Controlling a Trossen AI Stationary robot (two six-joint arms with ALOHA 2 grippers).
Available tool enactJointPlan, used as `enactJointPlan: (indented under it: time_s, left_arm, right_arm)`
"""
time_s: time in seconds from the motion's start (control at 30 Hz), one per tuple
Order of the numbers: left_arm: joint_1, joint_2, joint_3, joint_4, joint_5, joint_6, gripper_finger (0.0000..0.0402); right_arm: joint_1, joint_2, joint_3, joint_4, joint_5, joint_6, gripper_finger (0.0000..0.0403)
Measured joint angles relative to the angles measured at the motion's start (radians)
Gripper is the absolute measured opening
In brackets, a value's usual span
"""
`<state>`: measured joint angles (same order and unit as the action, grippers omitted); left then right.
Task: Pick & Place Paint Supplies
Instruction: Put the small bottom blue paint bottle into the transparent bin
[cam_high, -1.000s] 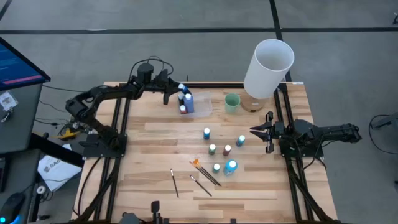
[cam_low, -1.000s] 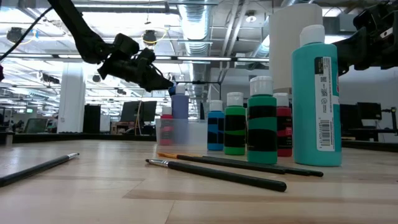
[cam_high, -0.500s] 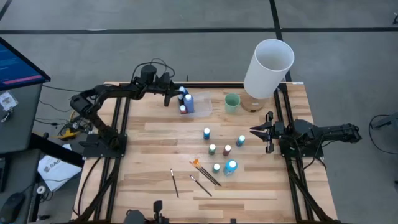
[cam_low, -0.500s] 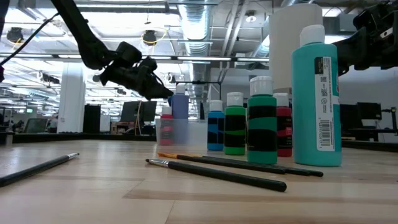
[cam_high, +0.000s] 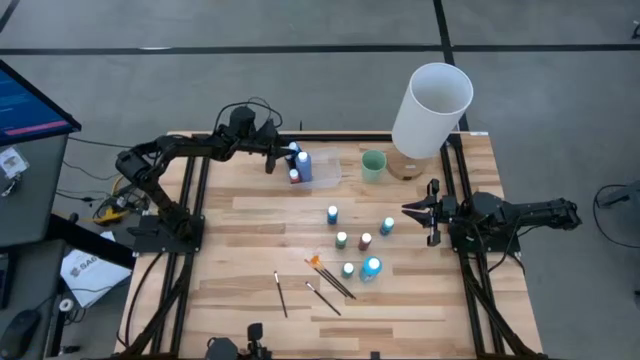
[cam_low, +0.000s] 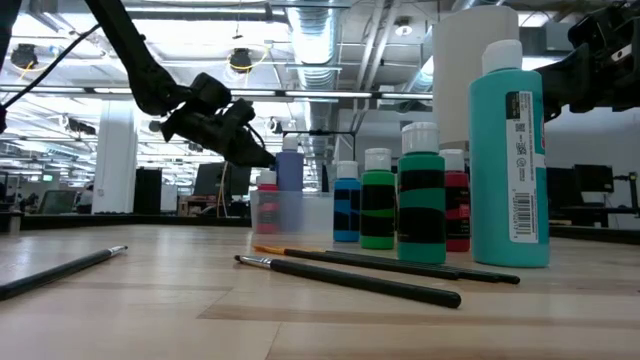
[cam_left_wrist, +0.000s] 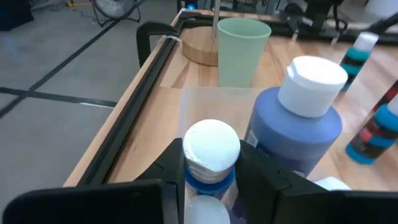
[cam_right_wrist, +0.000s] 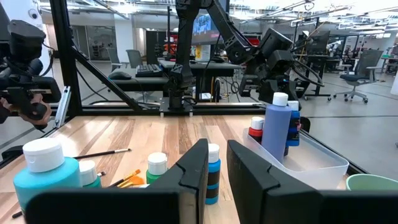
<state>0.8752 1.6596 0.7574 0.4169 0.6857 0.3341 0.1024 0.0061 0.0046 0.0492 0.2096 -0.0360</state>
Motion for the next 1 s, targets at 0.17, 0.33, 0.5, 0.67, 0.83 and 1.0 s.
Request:
enactJointPlan:
  time_s: [0.17,0.33,0.5,0.67,0.83,1.0]
  left_arm:
    - [-0.023,0.0,0.0,-0.008,-0.028,0.029,0.0083]
    - [-0.027,0.0,0.0,-0.028,-0.046,0.034,0.0083]
    - [-0.027,0.0,0.0,-0.044,-0.053,0.036,0.0087]
    - [-0.027,0.0,0.0,-0.044,-0.053,0.036,0.0107]
    - [-0.027,0.0,0.0,-0.044,-0.074,0.036,0.0121]
    - [-0.033,0.0,0.0,-0.061,-0.084,0.043,0.0123]
  right_arm:
    - [0.0,0.0,0.0,0.0,0.0,0.0,0.0054]
    - [0.0,0.0,0.0,0.0,0.0,0.002,0.0054]
    - [0.0,0.0,0.0,0.0,0.0,0.002,0.0054]
    - [0.0,0.0,0.0,0.0,0.0,0.002,0.0054]
    - [0.0,0.0,0.0,0.0,0.0,0.002,0.0054]
    - [0.0,0.0,0.0,0.0,0.0,0.002,0.0054]
